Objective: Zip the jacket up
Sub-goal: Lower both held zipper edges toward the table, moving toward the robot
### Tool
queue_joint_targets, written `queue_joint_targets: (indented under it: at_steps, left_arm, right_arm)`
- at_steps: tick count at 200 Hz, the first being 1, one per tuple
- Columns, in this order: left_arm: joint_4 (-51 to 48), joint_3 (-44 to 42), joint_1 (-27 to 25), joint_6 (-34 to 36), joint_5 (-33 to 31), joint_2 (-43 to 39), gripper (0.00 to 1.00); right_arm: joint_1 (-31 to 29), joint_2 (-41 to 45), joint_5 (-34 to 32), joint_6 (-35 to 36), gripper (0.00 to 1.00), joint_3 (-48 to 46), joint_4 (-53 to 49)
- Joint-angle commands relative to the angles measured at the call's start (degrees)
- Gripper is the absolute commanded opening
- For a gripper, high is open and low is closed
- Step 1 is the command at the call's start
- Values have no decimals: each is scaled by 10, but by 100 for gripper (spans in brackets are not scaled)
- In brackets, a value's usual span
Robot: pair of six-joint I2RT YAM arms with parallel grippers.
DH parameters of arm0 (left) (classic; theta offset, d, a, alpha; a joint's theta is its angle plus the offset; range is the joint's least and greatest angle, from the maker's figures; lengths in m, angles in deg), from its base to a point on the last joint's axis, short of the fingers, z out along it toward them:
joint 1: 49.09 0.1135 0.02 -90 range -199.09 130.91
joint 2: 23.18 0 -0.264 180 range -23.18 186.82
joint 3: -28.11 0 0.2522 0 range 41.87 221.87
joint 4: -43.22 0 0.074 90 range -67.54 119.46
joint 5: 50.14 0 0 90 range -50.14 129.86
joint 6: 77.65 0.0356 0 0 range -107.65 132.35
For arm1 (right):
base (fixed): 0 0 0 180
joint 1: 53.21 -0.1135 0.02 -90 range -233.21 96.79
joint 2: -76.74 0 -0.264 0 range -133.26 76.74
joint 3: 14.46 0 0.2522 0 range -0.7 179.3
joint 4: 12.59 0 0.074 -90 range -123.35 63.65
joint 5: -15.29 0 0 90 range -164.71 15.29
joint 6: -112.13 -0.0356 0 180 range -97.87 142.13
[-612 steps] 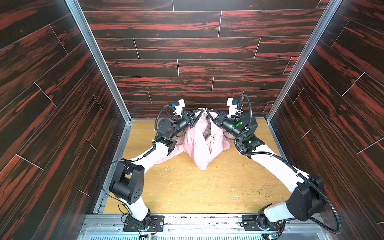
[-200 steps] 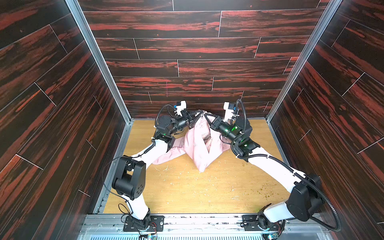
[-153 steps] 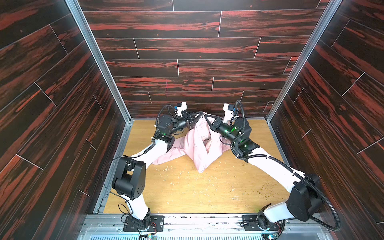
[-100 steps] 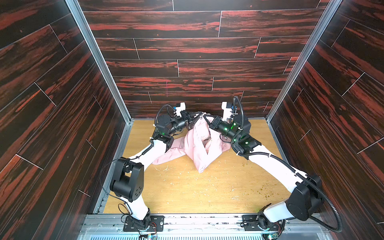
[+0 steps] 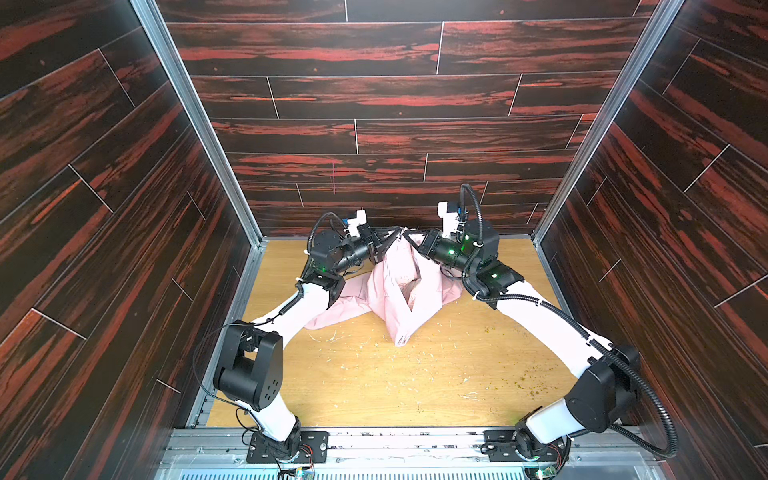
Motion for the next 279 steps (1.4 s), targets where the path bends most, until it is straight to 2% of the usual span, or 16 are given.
queue_joint_targets:
  at_steps: [1, 25, 54, 94, 164, 279]
  left_arm:
    - [55, 13, 30, -22, -125, -28, 0]
    - [53, 4, 28, -38, -129, -31, 0]
    - [50, 2, 28, -70, -127, -28, 0]
    - [60, -7, 28, -115, -140, -24, 0]
    - [149, 4, 30, -233, -197, 14, 0]
    - [105, 22, 32, -230, -234, 20, 0]
  right_arm:
    - [-2, -13, 166, -74, 0, -31, -71]
    - [6, -25, 190, -122, 0, -28, -66]
    - [6, -39, 209, -146, 0, -15, -66]
    - [6, -41, 201, -132, 0, 2, -105]
    - [-6, -39, 171, -110, 0, 28, -179]
    - [-43, -63, 188, -63, 0, 76, -222]
